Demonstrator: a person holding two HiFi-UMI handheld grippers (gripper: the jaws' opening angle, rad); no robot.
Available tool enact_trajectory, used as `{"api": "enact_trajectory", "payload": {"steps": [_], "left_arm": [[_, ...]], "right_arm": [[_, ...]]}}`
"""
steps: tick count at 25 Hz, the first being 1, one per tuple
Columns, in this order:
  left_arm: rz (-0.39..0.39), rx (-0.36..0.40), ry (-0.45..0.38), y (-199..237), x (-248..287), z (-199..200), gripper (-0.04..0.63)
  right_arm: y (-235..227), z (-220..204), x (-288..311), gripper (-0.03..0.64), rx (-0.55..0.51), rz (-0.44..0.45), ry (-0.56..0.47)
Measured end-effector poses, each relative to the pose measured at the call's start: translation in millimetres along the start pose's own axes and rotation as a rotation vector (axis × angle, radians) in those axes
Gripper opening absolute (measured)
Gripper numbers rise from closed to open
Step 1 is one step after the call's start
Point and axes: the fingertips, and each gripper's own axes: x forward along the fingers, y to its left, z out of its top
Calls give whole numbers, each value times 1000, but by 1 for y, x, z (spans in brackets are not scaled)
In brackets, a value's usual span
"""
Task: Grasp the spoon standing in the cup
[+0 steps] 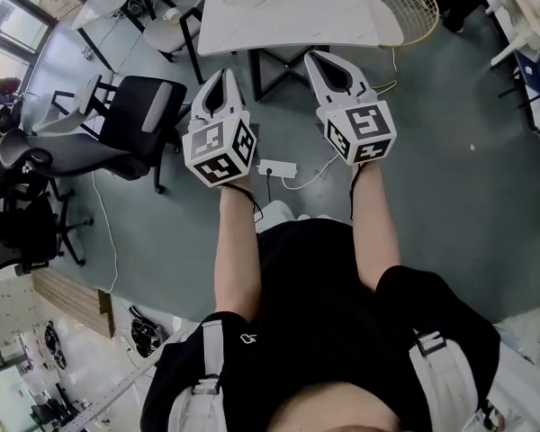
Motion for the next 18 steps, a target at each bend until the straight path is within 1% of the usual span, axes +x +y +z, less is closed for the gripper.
{"api": "enact_trajectory", "payload": {"steps": [8, 18], "left_arm": [[0, -2, -24, 0, 3, 9, 15], [-1, 28, -70, 6, 12, 32, 15]], "right_arm": [[-2, 5, -1, 6, -13, 8, -2], [-7, 20, 13, 6, -22, 14, -43]]}}
